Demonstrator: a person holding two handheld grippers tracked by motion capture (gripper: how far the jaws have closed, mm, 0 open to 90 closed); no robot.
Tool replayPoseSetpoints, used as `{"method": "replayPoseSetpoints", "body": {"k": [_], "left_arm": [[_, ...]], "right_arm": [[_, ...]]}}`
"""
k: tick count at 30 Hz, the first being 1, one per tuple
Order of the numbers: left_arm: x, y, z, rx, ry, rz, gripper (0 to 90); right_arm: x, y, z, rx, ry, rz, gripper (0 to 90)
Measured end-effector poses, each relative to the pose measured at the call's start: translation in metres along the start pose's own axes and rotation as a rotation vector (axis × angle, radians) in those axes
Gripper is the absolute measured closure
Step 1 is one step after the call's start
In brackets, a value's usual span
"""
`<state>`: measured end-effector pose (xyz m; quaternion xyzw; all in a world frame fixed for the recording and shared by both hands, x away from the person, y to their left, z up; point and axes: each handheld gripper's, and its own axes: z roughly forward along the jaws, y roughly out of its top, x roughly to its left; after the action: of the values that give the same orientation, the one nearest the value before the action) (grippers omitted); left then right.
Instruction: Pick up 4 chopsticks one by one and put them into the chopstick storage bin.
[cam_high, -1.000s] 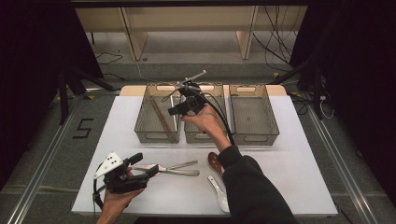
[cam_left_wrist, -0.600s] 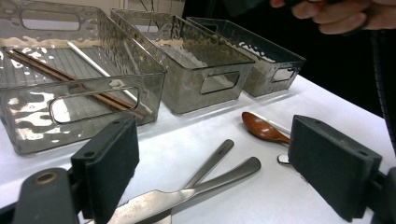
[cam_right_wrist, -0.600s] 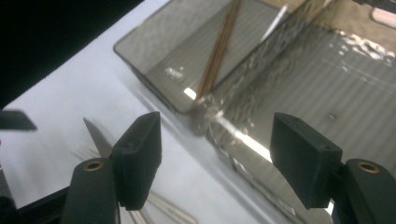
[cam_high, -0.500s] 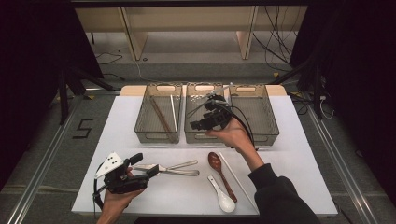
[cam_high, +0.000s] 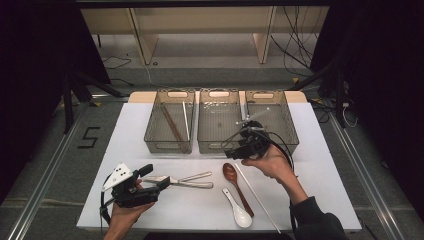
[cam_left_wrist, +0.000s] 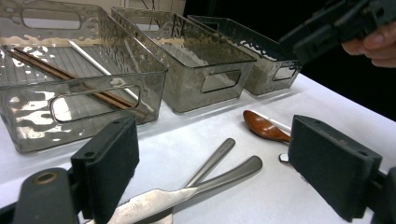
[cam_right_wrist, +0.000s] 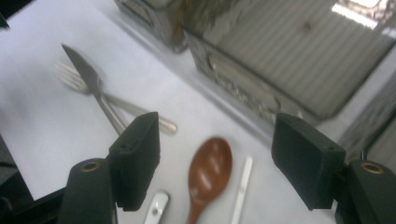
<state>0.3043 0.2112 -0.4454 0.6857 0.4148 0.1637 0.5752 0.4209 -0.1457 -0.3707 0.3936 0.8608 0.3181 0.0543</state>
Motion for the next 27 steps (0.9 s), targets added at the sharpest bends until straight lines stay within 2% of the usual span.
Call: {"method": "replayPoseSetpoints", "body": {"k": [11, 17, 27], "left_arm": [[0.0, 0.0, 0.0, 0.003, 0.002, -0.002, 15.9], [0.0, 0.0, 0.0, 0.004, 0.001, 0.0, 15.9], [-0.001, 0.0, 0.0, 0.002, -0.001, 0.003, 15.9]], "right_arm": [[-0.009, -0.043, 0.005, 0.106, -0.049, 0.028, 33.4], [-0.005, -0.061, 0.013, 0.19, -0.077, 0.016, 35.9], [0.003, -0.081, 0.02, 0.299, -0.101, 0.006, 47.0]]}}
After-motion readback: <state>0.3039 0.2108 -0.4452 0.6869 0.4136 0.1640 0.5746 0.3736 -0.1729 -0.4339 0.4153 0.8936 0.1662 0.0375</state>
